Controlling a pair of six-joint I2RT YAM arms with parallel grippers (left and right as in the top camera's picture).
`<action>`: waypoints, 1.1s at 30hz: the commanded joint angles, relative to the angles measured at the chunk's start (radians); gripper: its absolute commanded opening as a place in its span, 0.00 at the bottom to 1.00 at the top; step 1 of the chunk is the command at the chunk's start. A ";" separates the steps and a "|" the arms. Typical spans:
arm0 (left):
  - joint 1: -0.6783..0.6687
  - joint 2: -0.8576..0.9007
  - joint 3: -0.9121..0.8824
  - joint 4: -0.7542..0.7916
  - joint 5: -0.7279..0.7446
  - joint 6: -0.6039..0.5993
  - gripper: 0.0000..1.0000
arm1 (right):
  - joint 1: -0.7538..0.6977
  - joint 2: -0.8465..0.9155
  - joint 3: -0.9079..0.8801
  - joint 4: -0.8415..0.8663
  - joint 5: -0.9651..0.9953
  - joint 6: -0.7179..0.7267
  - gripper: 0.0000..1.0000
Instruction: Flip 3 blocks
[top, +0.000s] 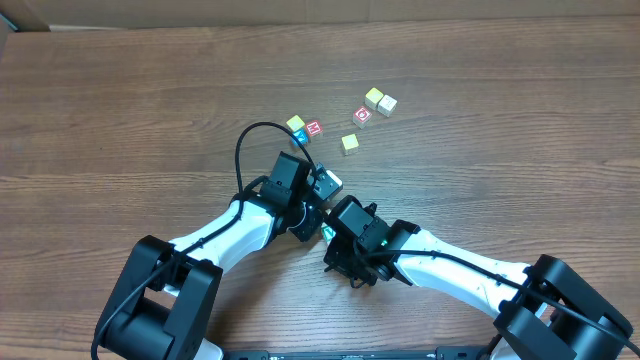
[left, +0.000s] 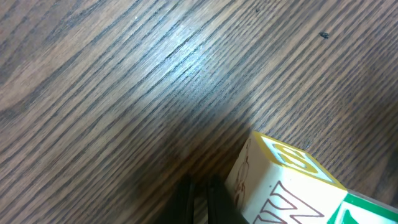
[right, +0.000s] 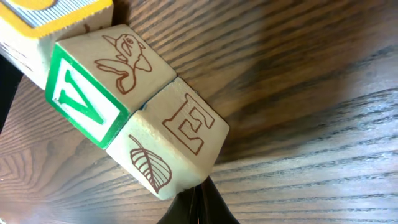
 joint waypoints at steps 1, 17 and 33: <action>-0.002 0.024 -0.022 -0.008 0.050 -0.014 0.04 | -0.007 -0.002 0.032 0.010 0.040 0.005 0.04; -0.002 0.024 -0.022 -0.013 0.061 -0.014 0.04 | -0.007 -0.002 0.032 0.006 0.059 0.000 0.04; -0.002 0.024 -0.022 -0.016 0.060 -0.015 0.13 | -0.007 -0.002 0.032 0.003 0.064 -0.027 0.04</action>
